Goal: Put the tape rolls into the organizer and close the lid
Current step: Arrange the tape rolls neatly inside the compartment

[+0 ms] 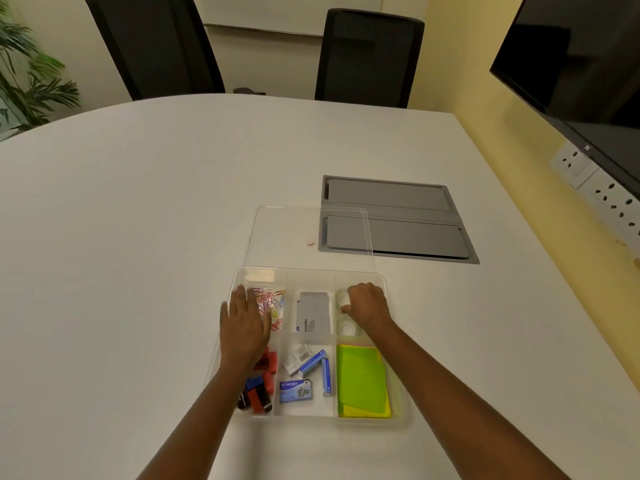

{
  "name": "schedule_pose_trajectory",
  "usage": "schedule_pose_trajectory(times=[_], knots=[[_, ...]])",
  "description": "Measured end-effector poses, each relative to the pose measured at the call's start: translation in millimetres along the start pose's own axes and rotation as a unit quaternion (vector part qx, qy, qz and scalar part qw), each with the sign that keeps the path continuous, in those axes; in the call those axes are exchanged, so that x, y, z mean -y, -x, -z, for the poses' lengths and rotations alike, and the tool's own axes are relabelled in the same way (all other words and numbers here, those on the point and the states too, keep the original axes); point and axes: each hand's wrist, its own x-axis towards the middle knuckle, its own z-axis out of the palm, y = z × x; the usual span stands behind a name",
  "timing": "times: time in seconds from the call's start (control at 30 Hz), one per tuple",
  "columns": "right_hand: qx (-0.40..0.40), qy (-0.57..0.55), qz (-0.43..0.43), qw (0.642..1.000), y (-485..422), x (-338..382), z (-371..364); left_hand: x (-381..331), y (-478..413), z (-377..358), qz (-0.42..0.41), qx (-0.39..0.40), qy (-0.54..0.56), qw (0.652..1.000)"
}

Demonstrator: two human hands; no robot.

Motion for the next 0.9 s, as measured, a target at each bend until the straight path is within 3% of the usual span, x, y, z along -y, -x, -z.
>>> schedule_pose_trajectory(times=[0.1, 0.43, 0.57, 0.73, 0.9], knots=[[0.014, 0.000, -0.023, 1.000, -7.4, 1.8, -5.9, 7.7, -1.8, -2.0, -0.007, 0.012, -0.009, 1.000], [-0.046, -0.055, -0.022, 0.997, -5.0, -7.5, -15.8, 9.1, -0.1, -6.3, -0.025, -0.010, 0.027, 0.999], [-0.115, -0.101, 0.010, 0.988, 7.8, -25.5, -14.3, 12.2, -1.3, -5.8, -0.014, 0.004, 0.031, 0.999], [-0.014, -0.022, 0.058, 0.998, 29.4, -43.3, -23.8, 12.6, 2.1, -2.2, -0.010, 0.000, 0.033, 0.999], [-0.026, 0.007, 0.035, 0.999, 29.2, -33.5, -22.4, 15.0, 2.9, 0.0, -0.019, 0.005, 0.022, 1.000]])
